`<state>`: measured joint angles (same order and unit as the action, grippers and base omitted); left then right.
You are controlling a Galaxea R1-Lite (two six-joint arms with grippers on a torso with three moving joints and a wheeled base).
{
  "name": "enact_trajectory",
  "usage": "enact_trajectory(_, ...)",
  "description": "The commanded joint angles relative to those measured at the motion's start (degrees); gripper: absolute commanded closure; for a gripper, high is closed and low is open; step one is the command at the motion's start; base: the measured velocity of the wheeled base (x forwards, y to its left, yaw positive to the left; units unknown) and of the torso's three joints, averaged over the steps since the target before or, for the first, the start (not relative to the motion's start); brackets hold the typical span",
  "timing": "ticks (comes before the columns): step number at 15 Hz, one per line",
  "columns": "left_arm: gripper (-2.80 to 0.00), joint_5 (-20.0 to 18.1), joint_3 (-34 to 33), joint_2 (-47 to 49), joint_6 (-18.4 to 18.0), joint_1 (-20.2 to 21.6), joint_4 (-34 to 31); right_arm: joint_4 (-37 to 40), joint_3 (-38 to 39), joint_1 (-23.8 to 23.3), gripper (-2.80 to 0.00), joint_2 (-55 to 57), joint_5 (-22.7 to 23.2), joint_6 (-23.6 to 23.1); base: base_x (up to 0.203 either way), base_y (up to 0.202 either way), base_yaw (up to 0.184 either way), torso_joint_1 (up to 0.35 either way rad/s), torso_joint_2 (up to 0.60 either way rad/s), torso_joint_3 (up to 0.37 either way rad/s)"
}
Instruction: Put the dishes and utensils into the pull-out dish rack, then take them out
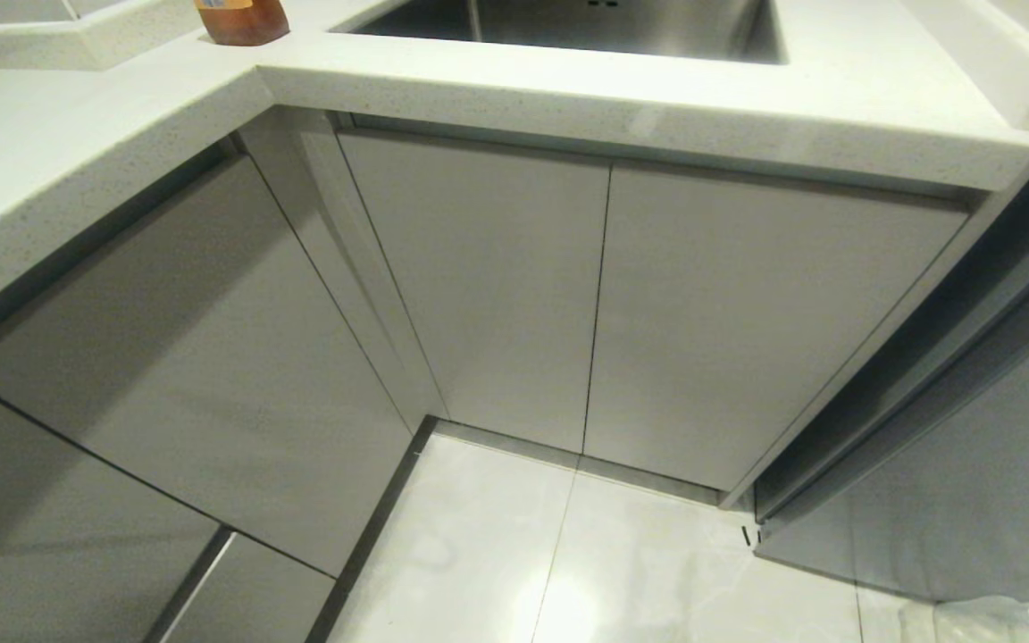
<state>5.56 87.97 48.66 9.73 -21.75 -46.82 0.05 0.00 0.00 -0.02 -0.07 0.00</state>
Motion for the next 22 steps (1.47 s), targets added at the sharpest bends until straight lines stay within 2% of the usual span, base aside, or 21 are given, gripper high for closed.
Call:
enact_trajectory(1,0.00,-8.53,-12.33,-16.03,-1.84,8.93,8.02,-0.01,0.00,0.00,0.00,0.02,0.02,0.00,0.000,0.000,0.000,0.000,0.00,0.000)
enact_trajectory(3,0.00,-10.55,-24.92,-25.00,-5.04,13.97,12.58,-0.01,0.00,0.00,0.00,0.02,0.05,0.00,0.000,0.000,0.000,0.000,0.00,0.000)
enact_trajectory(6,0.00,-11.18,-43.64,-36.12,-7.77,18.97,18.04,0.00,0.00,0.00,0.00,0.02,0.05,0.00,0.000,0.000,0.000,0.000,0.00,0.000)
enact_trajectory(9,0.00,-10.62,-61.09,-47.80,-9.34,21.22,26.55,0.04,0.00,0.00,0.00,0.02,-0.01,0.00,0.000,0.000,0.000,0.000,0.00,0.000)
enact_trajectory(13,0.00,-6.93,-84.53,-48.62,-11.48,21.97,44.56,0.04,0.00,0.00,0.00,0.02,-0.01,0.00,0.000,0.000,0.000,0.000,0.00,0.000)
enact_trajectory(15,0.00,-6.21,-88.67,-48.63,-11.32,22.10,44.99,0.02,0.00,0.00,0.00,0.02,-0.01,0.00,0.000,0.000,0.000,0.000,0.00,0.000)
enact_trajectory(16,0.00,-6.04,-88.07,-48.65,-10.72,22.17,47.19,-0.01,0.00,0.00,0.00,0.02,0.00,0.00,0.000,0.000,0.000,0.000,0.00,0.000)
enact_trajectory(18,0.00,-5.58,-87.98,-48.66,-6.89,22.19,47.05,-0.02,0.00,0.00,0.00,0.02,0.01,0.00,0.000,0.000,0.000,0.000,0.00,0.000)
enact_trajectory(22,0.00,-5.20,-87.97,-48.66,-6.22,22.19,47.08,0.04,0.00,0.00,0.00,0.02,-0.01,0.00,0.000,0.000,0.000,0.000,0.00,0.000)
